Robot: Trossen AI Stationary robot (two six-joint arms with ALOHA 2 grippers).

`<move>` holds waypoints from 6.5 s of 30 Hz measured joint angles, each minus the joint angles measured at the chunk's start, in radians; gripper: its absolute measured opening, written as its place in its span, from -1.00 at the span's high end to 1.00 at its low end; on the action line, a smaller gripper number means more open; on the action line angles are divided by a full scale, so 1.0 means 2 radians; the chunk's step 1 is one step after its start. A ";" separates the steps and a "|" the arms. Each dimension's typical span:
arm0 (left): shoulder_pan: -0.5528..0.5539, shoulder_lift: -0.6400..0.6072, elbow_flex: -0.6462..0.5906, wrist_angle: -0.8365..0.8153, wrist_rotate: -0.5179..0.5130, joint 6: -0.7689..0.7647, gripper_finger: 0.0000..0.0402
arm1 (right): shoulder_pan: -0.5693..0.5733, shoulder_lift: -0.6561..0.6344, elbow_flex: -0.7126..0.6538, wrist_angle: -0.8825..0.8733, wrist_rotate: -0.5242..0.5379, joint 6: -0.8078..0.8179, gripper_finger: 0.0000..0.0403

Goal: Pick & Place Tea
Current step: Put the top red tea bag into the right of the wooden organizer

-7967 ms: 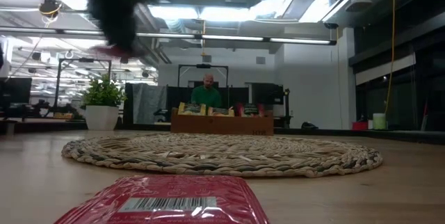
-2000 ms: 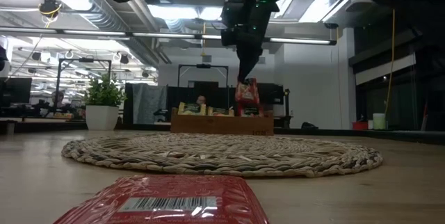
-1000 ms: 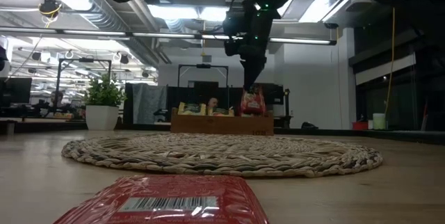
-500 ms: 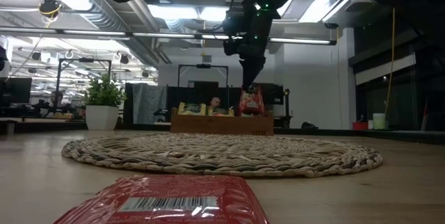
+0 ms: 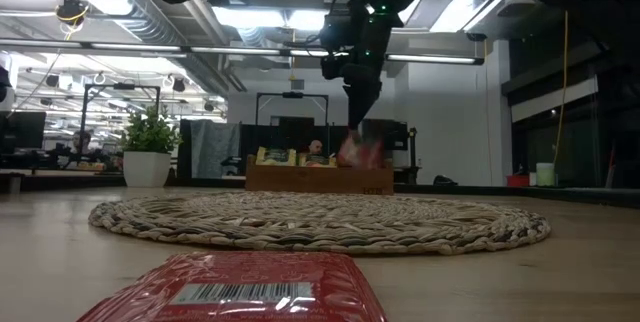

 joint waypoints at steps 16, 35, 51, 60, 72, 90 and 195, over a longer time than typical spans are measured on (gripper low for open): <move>0.000 0.000 0.000 0.000 -0.001 0.000 -0.01 | -0.006 0.000 0.000 -0.026 -0.004 -0.013 0.50; 0.000 0.000 0.000 0.000 -0.004 0.009 -0.01 | -0.054 -0.064 0.000 -0.101 -0.211 -0.023 0.50; 0.001 0.000 0.000 0.002 -0.049 0.057 -0.01 | 0.013 -0.228 0.000 -0.067 -0.154 0.065 0.50; 0.016 0.000 0.000 0.002 -0.129 0.090 -0.01 | 0.051 -0.390 -0.220 0.167 -0.118 0.164 0.50; 0.017 0.000 0.000 0.001 -0.145 0.102 -0.01 | 0.030 -0.445 -0.472 0.350 -0.122 0.238 0.50; 0.017 0.000 0.000 -0.003 -0.147 0.118 -0.01 | -0.083 -0.316 -0.493 0.417 -0.239 0.156 0.50; 0.017 0.000 0.000 -0.040 -0.152 0.127 -0.01 | -0.021 -0.169 -0.492 0.556 -0.152 0.029 0.99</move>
